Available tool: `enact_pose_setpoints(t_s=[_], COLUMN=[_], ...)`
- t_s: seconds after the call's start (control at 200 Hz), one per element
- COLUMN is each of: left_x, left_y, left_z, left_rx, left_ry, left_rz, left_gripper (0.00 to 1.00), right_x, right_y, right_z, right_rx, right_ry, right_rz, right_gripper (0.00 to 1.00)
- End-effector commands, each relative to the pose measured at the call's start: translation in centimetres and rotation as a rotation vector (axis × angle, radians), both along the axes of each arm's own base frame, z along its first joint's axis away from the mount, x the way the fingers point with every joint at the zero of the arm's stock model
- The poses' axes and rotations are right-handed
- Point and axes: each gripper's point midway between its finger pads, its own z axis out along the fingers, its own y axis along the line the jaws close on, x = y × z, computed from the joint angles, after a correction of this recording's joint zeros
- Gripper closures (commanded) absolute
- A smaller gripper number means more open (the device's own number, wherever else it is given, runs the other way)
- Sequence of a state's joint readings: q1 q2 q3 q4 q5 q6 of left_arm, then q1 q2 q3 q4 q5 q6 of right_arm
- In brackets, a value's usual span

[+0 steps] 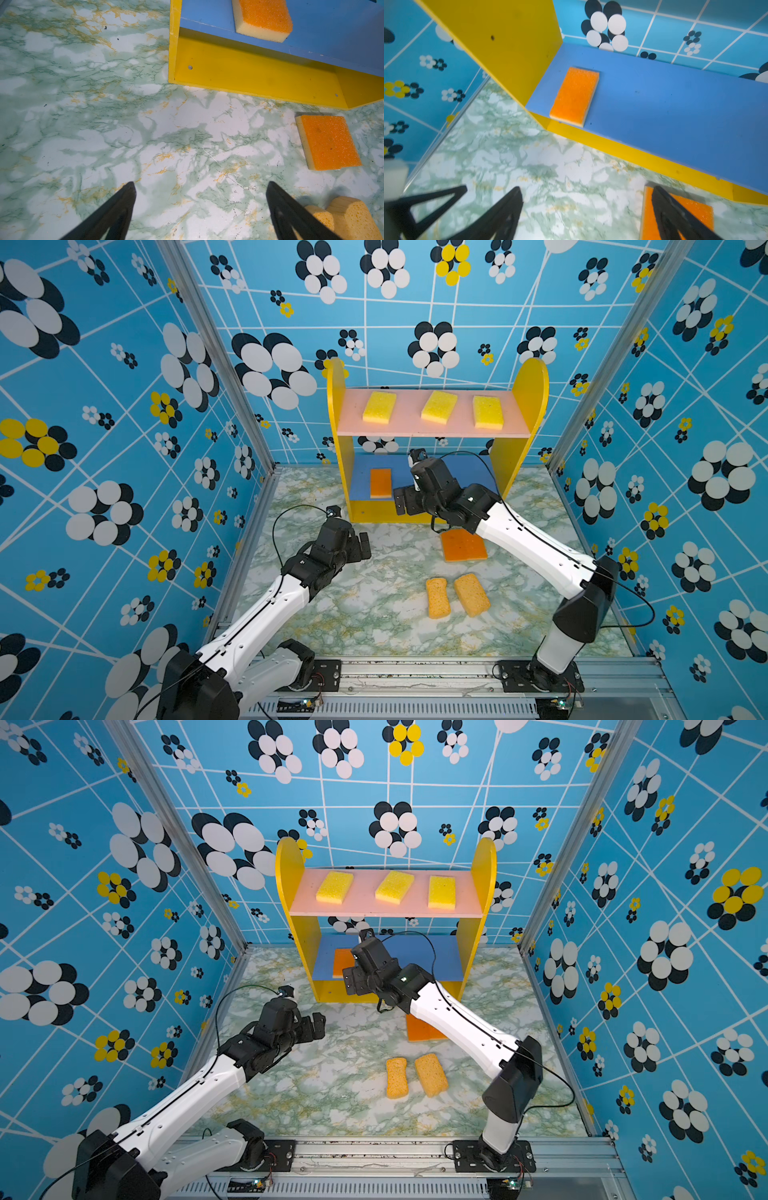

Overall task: Arrange cleaning sponges on a shelf
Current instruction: Place the cleaning sponge at the shelf.

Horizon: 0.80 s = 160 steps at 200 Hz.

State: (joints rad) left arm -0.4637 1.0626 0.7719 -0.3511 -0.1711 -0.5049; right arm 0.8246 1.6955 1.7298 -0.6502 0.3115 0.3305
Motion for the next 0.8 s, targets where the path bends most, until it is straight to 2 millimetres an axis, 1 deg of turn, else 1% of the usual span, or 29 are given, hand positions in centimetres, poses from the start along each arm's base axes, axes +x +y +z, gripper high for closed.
enact_pose_setpoints(t_s=[0.0,0.09,0.155,0.315,0.405,0.49,0.625,0.73,0.795], left_x=[0.0,0.1,0.2,0.5,0.5,0.5,0.5,0.6,0.6], left_y=[0.3,0.3,0.3,0.0,-0.1,-0.2,-0.1,0.0,0.0], left_z=[0.4,0.6,0.7,0.5,0.3,0.1,-0.1,-0.1,-0.1], left_rx=[0.009,0.014,0.018,0.011,0.004,-0.001,-0.004,-0.001,0.003], left_ry=[-0.003,-0.006,-0.004,0.011,0.018,0.022,0.026,0.028,0.029], left_rz=[-0.004,-0.003,-0.002,-0.007,-0.005,-0.002,0.004,0.009,0.012], left_gripper=[0.01,0.01,0.01,0.01,0.01,0.01,0.01,0.01,0.01], right_x=[-3.3,-4.8,-5.5,-6.5,-6.8,-6.9,-6.6,-6.1,-5.7], right_y=[-2.2,-4.0,-5.3,-8.5,-9.6,-10.5,-11.3,-11.2,-11.0], right_z=[-5.0,-7.3,-9.2,-14.2,-16.5,-18.3,-20.5,-21.6,-21.9], right_rx=[-0.101,-0.112,-0.108,-0.091,-0.080,-0.079,-0.071,-0.059,-0.063], right_ry=[0.131,0.182,0.210,0.304,0.353,0.394,0.437,0.454,0.455], right_rz=[0.042,0.017,-0.016,-0.135,-0.174,-0.204,-0.236,-0.238,-0.236], right_gripper=[0.01,0.01,0.01,0.01,0.01,0.01,0.01,0.01,0.01])
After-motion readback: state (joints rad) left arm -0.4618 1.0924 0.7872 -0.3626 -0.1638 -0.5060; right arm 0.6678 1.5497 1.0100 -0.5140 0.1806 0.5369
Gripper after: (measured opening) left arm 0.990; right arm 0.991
